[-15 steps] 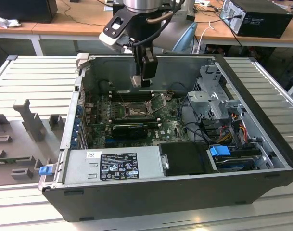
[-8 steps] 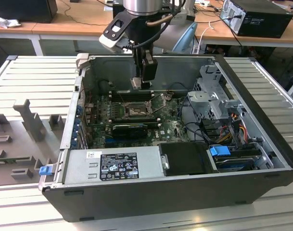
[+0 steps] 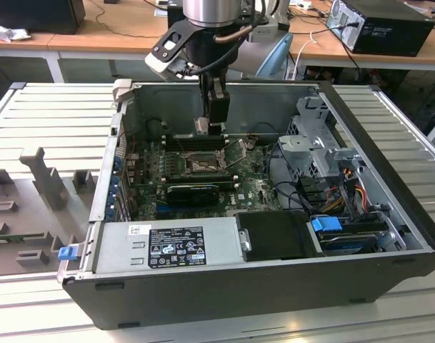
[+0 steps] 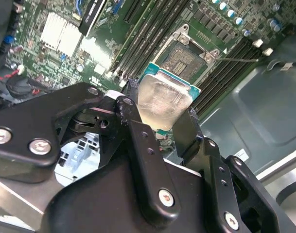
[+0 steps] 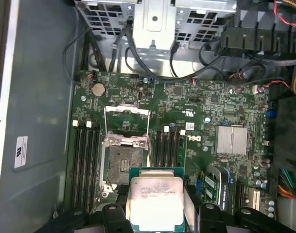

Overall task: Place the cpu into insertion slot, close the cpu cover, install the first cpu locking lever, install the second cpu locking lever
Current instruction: 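Place the cpu into insertion slot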

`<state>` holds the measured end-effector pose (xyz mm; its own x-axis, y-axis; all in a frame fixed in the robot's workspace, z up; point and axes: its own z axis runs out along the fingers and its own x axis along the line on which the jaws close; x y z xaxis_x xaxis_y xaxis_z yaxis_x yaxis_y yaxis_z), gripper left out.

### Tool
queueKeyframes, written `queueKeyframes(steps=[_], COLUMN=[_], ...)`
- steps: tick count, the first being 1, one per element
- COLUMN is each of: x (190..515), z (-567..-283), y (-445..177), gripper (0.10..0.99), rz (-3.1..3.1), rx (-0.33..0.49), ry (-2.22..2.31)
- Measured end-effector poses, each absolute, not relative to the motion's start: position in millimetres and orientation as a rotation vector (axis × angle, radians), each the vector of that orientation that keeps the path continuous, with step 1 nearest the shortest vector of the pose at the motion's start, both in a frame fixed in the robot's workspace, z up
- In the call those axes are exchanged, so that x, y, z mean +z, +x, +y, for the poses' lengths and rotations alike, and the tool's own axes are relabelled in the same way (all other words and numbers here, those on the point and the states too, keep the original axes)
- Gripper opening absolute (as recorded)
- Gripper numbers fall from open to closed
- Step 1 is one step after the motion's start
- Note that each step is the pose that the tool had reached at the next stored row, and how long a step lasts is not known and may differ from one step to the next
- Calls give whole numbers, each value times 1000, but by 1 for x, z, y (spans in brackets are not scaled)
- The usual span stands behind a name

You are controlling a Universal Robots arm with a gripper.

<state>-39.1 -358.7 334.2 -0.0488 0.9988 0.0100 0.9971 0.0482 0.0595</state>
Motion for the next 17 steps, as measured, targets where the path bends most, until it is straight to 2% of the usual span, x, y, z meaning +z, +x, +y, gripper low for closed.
queueKeyframes(steps=[17], x=[309], z=[-358], y=[-39], gripper=[525], rz=[2245], rx=[77], ry=[2147])
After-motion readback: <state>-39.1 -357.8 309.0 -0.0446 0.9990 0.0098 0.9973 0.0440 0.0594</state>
